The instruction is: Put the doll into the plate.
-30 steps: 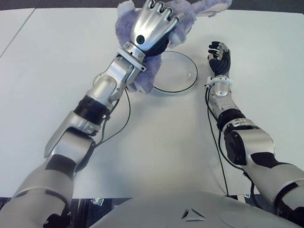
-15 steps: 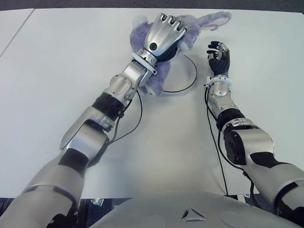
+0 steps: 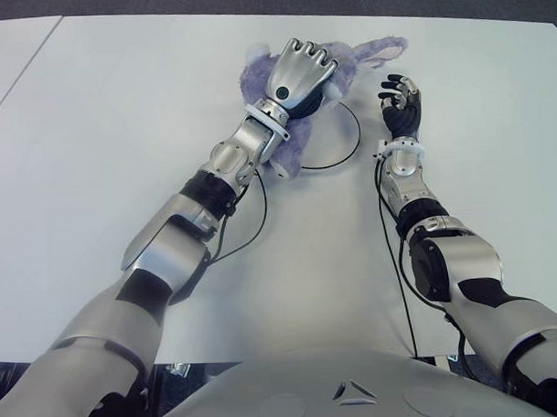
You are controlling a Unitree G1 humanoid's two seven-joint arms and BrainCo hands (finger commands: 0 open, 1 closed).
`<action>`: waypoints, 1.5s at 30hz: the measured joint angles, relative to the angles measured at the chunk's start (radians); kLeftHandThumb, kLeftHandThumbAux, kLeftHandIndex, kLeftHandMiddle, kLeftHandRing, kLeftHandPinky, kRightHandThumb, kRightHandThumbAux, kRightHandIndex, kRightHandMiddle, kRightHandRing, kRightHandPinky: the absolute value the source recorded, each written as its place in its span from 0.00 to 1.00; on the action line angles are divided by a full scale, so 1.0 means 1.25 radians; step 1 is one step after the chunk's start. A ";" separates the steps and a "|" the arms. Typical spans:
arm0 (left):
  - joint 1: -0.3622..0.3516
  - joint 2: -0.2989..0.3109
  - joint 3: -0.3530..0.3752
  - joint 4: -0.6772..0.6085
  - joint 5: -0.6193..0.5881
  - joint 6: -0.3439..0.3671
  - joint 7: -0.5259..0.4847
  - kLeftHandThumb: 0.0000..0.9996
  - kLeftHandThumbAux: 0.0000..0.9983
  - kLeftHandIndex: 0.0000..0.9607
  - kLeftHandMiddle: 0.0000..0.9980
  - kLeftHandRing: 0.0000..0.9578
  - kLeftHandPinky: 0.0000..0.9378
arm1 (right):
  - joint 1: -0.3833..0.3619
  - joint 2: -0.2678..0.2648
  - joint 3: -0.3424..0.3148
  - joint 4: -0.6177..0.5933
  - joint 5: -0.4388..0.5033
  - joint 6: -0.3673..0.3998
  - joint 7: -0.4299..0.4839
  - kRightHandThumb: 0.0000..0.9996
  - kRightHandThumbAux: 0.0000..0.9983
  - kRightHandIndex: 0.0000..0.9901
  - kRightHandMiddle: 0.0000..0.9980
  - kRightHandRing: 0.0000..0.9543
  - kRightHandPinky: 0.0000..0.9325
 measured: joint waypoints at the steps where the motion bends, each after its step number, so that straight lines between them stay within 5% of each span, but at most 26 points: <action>1: 0.000 -0.001 0.000 0.003 -0.003 0.001 0.002 0.73 0.70 0.46 0.82 0.86 0.90 | 0.000 0.000 0.000 0.000 0.000 0.000 0.000 0.86 0.89 0.23 0.31 0.36 0.24; 17: 0.004 -0.003 -0.001 0.006 -0.013 0.006 0.041 0.72 0.70 0.46 0.81 0.85 0.89 | 0.000 -0.001 0.000 0.000 0.000 0.000 -0.004 0.90 0.88 0.21 0.31 0.37 0.22; 24: 0.042 0.006 -0.001 -0.060 -0.013 0.012 0.044 0.68 0.71 0.43 0.71 0.77 0.76 | 0.000 0.000 0.003 0.000 0.000 0.000 -0.011 0.93 0.88 0.21 0.30 0.38 0.23; 25: 0.052 0.008 -0.001 -0.075 -0.013 0.013 0.043 0.49 0.67 0.36 0.63 0.72 0.73 | 0.000 0.000 0.003 0.000 0.000 0.000 -0.012 0.94 0.88 0.21 0.30 0.37 0.24; 28: 0.089 0.017 -0.001 -0.139 -0.014 0.021 0.026 0.27 0.63 0.26 0.54 0.66 0.69 | 0.000 0.000 0.004 -0.001 0.000 0.000 -0.014 0.94 0.88 0.22 0.30 0.37 0.24; 31: 0.137 0.029 -0.001 -0.233 -0.018 0.034 -0.032 0.10 0.58 0.11 0.35 0.54 0.60 | 0.000 0.001 0.004 -0.001 0.000 0.000 -0.018 0.96 0.88 0.22 0.30 0.40 0.28; 35: 0.203 0.046 -0.001 -0.376 -0.036 0.046 -0.145 0.04 0.54 0.03 0.18 0.38 0.47 | -0.001 0.000 0.008 -0.001 -0.003 0.005 -0.032 0.99 0.87 0.21 0.29 0.43 0.28; 38: 0.239 0.059 -0.001 -0.462 -0.062 0.048 -0.234 0.03 0.53 0.01 0.14 0.32 0.41 | -0.001 -0.001 0.013 -0.001 -0.008 0.008 -0.042 1.00 0.87 0.21 0.29 0.43 0.27; 41: 0.269 0.073 0.001 -0.544 -0.102 0.048 -0.327 0.01 0.51 0.00 0.06 0.16 0.18 | -0.001 -0.001 0.020 -0.001 -0.017 0.012 -0.052 1.00 0.87 0.20 0.28 0.41 0.23; 45: 0.299 0.094 0.008 -0.636 -0.165 0.048 -0.440 0.00 0.50 0.00 0.02 0.08 0.05 | -0.002 -0.002 0.032 -0.001 -0.027 0.019 -0.072 1.00 0.87 0.19 0.25 0.34 0.20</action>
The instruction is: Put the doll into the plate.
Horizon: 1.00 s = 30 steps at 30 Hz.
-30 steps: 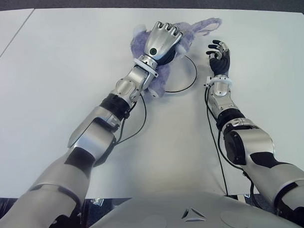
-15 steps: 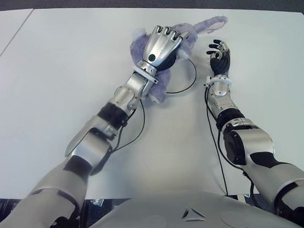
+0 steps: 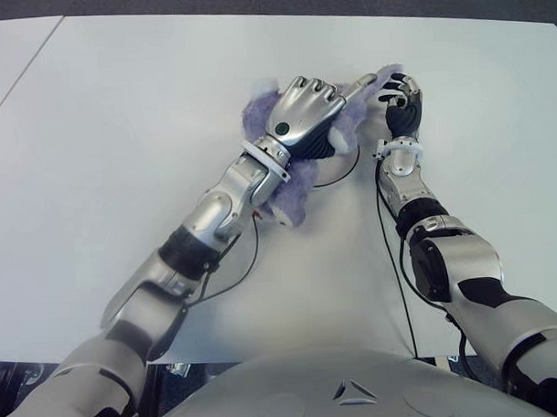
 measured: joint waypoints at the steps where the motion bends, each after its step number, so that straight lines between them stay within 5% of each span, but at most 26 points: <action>1: 0.007 0.006 0.003 -0.019 -0.020 0.000 -0.027 0.00 0.50 0.00 0.01 0.06 0.03 | 0.000 0.000 0.002 0.000 -0.004 0.003 -0.005 1.00 0.87 0.19 0.24 0.33 0.20; 7: 0.046 0.044 0.024 -0.133 -0.170 0.007 -0.185 0.00 0.49 0.00 0.00 0.01 0.00 | -0.001 0.000 0.011 0.000 -0.012 0.020 -0.020 1.00 0.87 0.18 0.22 0.30 0.21; 8: 0.051 0.048 0.029 -0.147 -0.192 0.009 -0.205 0.00 0.50 0.00 0.00 0.00 0.00 | -0.001 0.000 0.011 0.000 -0.013 0.020 -0.021 0.64 0.83 0.12 0.16 0.21 0.17; 9: 0.057 0.053 0.036 -0.165 -0.224 0.014 -0.233 0.00 0.50 0.00 0.00 0.00 0.00 | -0.001 0.000 0.020 -0.004 -0.023 0.029 -0.026 0.41 0.80 0.07 0.12 0.16 0.14; 11: 0.064 0.060 0.044 -0.189 -0.262 0.019 -0.267 0.01 0.50 0.00 0.00 0.00 0.00 | -0.005 -0.005 0.067 -0.013 -0.075 0.064 -0.062 0.44 0.72 0.13 0.22 0.18 0.19; 15: 0.068 0.066 0.052 -0.205 -0.294 0.021 -0.289 0.02 0.50 0.00 0.00 0.00 0.00 | -0.026 -0.014 0.178 -0.017 -0.191 0.144 -0.154 0.41 0.71 0.18 0.22 0.15 0.13; 17: 0.070 0.067 0.061 -0.208 -0.323 0.021 -0.308 0.02 0.50 0.00 0.00 0.00 0.00 | -0.032 -0.018 0.222 -0.017 -0.238 0.168 -0.185 0.55 0.72 0.29 0.33 0.30 0.31; 18: 0.070 0.067 0.064 -0.208 -0.335 0.021 -0.315 0.02 0.50 0.00 0.00 0.00 0.00 | -0.033 -0.019 0.229 -0.018 -0.246 0.170 -0.191 0.60 0.72 0.34 0.47 0.47 0.49; 19: 0.070 0.068 0.068 -0.208 -0.345 0.020 -0.321 0.02 0.50 0.00 0.00 0.00 0.00 | -0.033 -0.019 0.228 -0.018 -0.246 0.169 -0.190 0.64 0.72 0.37 0.56 0.59 0.61; 23: 0.070 0.074 0.078 -0.207 -0.382 0.019 -0.343 0.03 0.49 0.00 0.00 0.00 0.00 | -0.030 -0.015 0.191 -0.017 -0.209 0.161 -0.167 0.70 0.73 0.41 0.73 0.79 0.84; 30: 0.070 0.079 0.096 -0.205 -0.413 0.017 -0.367 0.02 0.49 0.00 0.00 0.00 0.00 | -0.023 -0.001 0.129 -0.013 -0.143 0.133 -0.148 0.72 0.73 0.41 0.80 0.86 0.90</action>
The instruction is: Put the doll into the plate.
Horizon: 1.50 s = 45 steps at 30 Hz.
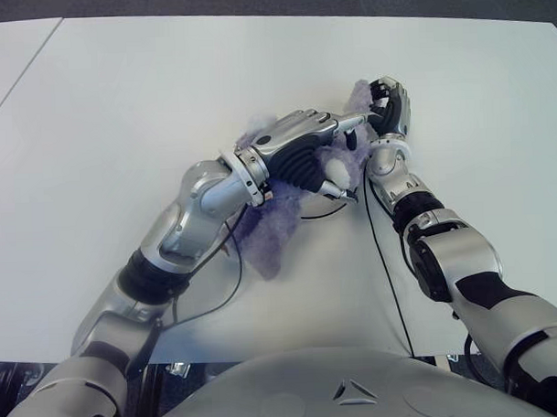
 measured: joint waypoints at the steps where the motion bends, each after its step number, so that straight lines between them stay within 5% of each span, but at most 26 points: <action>1: 0.000 0.001 0.002 0.000 -0.003 0.000 -0.003 0.02 0.49 0.00 0.00 0.00 0.00 | 0.001 0.001 -0.005 0.000 0.006 -0.006 0.000 0.72 0.73 0.41 0.81 0.87 0.90; 8: 0.000 0.008 0.009 0.002 -0.015 -0.004 -0.012 0.02 0.49 0.00 0.00 0.00 0.00 | 0.008 0.006 -0.024 0.000 0.018 -0.050 -0.006 0.73 0.73 0.41 0.80 0.86 0.87; 10: 0.000 0.010 0.010 0.003 -0.015 -0.007 -0.012 0.02 0.48 0.00 0.00 0.00 0.00 | 0.010 0.006 -0.027 0.001 0.018 -0.063 -0.006 0.80 0.70 0.42 0.62 0.81 0.82; 12: 0.000 0.012 0.011 0.004 -0.015 -0.011 -0.012 0.01 0.48 0.00 0.00 0.00 0.00 | 0.011 0.006 -0.031 0.001 0.019 -0.074 -0.006 0.83 0.69 0.42 0.55 0.76 0.75; 14: 0.000 0.013 0.013 0.007 -0.015 -0.016 -0.012 0.01 0.48 0.00 0.00 0.00 0.00 | 0.012 0.006 -0.034 0.003 0.020 -0.083 -0.005 0.93 0.68 0.43 0.51 0.65 0.56; 17: -0.001 0.016 0.015 0.013 -0.015 -0.029 -0.012 0.01 0.47 0.00 0.00 0.00 0.00 | 0.013 0.006 -0.040 0.006 0.029 -0.092 0.001 0.98 0.67 0.42 0.48 0.55 0.49; 25: -0.018 0.039 0.028 0.057 -0.017 -0.099 -0.013 0.02 0.45 0.00 0.00 0.00 0.00 | 0.013 0.005 -0.048 0.010 0.032 -0.094 0.019 1.00 0.67 0.27 0.46 0.50 0.45; 31: -0.044 0.072 0.039 0.093 -0.034 -0.154 -0.027 0.04 0.41 0.00 0.00 0.00 0.00 | 0.013 0.005 -0.050 0.011 0.032 -0.104 0.017 1.00 0.67 0.27 0.46 0.50 0.45; 35: -0.065 0.097 0.039 0.115 -0.058 -0.185 -0.057 0.04 0.38 0.00 0.00 0.00 0.00 | 0.013 0.004 -0.050 0.011 0.032 -0.106 0.018 1.00 0.69 0.27 0.32 0.49 0.44; 45: -0.105 0.155 0.039 0.153 -0.133 -0.247 -0.143 0.05 0.32 0.00 0.00 0.00 0.00 | 0.013 0.003 -0.060 0.015 0.033 -0.106 0.042 1.00 0.70 0.27 0.27 0.49 0.44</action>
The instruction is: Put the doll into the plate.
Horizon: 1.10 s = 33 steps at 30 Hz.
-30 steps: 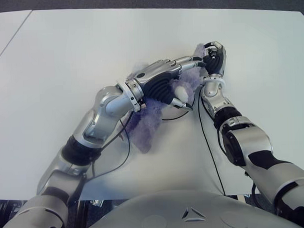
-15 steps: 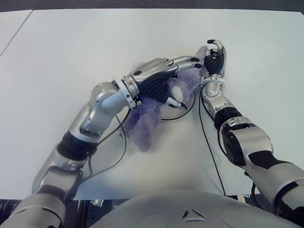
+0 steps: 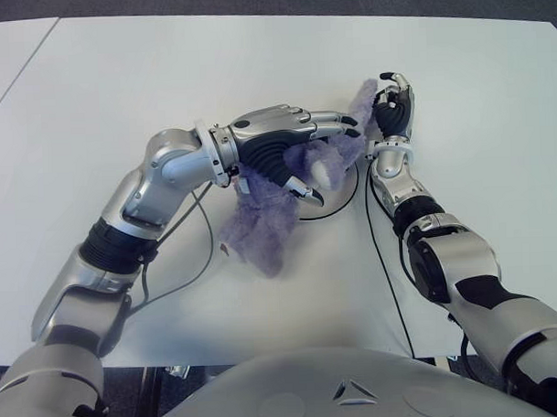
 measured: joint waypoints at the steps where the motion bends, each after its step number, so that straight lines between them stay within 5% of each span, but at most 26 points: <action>1: -0.002 0.004 0.000 0.003 -0.005 -0.005 -0.006 0.05 0.32 0.00 0.00 0.00 0.00 | 0.000 0.000 -0.002 0.000 0.000 0.000 0.002 1.00 0.68 0.27 0.26 0.49 0.37; 4: -0.007 0.020 0.000 0.008 -0.018 -0.019 -0.026 0.05 0.30 0.00 0.00 0.00 0.00 | 0.000 0.000 -0.006 0.002 0.000 0.000 0.005 1.00 0.66 0.27 0.25 0.49 0.29; 18: 0.005 0.100 0.023 -0.018 -0.129 -0.028 -0.130 0.12 0.24 0.00 0.00 0.00 0.00 | -0.001 0.001 -0.005 0.002 -0.001 0.000 -0.001 1.00 0.65 0.30 0.25 0.50 0.20; 33: 0.027 0.157 0.064 -0.056 -0.242 -0.001 -0.193 0.21 0.24 0.00 0.00 0.00 0.00 | -0.001 0.001 -0.008 0.002 0.000 0.000 0.024 1.00 0.66 0.25 0.29 0.49 0.35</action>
